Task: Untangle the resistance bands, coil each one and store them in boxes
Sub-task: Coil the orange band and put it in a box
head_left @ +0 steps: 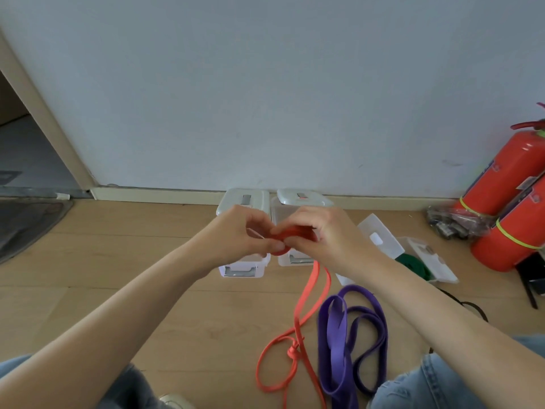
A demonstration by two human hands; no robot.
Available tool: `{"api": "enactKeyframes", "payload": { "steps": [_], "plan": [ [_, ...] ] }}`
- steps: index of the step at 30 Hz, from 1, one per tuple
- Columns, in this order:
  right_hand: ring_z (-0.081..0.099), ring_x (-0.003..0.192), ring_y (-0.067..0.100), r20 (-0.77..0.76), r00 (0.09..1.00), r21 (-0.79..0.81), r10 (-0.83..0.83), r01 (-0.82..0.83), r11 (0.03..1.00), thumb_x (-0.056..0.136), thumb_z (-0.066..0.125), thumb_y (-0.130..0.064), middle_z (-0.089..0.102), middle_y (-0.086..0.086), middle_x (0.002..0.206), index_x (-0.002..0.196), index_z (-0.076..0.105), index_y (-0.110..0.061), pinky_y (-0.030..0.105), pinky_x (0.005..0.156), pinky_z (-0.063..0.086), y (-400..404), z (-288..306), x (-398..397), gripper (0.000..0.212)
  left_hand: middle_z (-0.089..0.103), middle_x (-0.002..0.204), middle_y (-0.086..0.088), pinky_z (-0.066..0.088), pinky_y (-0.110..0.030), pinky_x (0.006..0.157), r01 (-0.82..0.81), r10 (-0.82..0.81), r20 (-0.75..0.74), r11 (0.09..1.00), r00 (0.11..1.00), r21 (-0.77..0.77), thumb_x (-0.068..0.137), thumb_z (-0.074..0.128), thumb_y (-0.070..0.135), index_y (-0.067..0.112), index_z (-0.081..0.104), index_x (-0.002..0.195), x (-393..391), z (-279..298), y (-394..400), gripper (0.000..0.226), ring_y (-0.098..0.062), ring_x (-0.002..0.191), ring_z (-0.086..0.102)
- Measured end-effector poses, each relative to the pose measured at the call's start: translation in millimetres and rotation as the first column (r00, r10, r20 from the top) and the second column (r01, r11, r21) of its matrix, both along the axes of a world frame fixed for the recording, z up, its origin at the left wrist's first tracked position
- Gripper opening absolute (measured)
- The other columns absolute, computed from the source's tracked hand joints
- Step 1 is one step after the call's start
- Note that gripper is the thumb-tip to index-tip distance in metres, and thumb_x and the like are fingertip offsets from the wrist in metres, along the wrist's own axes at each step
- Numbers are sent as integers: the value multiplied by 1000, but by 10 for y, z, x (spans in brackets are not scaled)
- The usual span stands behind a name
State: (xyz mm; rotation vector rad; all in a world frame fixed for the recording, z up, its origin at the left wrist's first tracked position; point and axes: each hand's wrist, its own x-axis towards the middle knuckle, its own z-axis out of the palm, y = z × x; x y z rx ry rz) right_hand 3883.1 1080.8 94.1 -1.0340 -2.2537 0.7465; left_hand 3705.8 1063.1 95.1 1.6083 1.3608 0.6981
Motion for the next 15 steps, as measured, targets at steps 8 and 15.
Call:
{"api": "enactKeyframes", "payload": {
  "steps": [8,15],
  "plan": [
    [71,77,24,-466,840,-461,-279,38,886,67,77,-19,74,7,80,89,62,-12,39,76,55,16,67,30,27,74,89,-8,52,-13,68,-169,198,483,980,853,-102,72,72,18,5,66,84,-51,103,40,19,-15,84,71],
    [71,75,17,-387,891,-305,-238,119,945,74,75,-4,74,6,81,81,58,-8,31,74,57,-9,26,-21,19,74,90,-2,51,-12,73,-120,147,345,988,927,-100,74,75,19,11,67,86,-25,15,36,16,-10,88,70]
  ]
}}
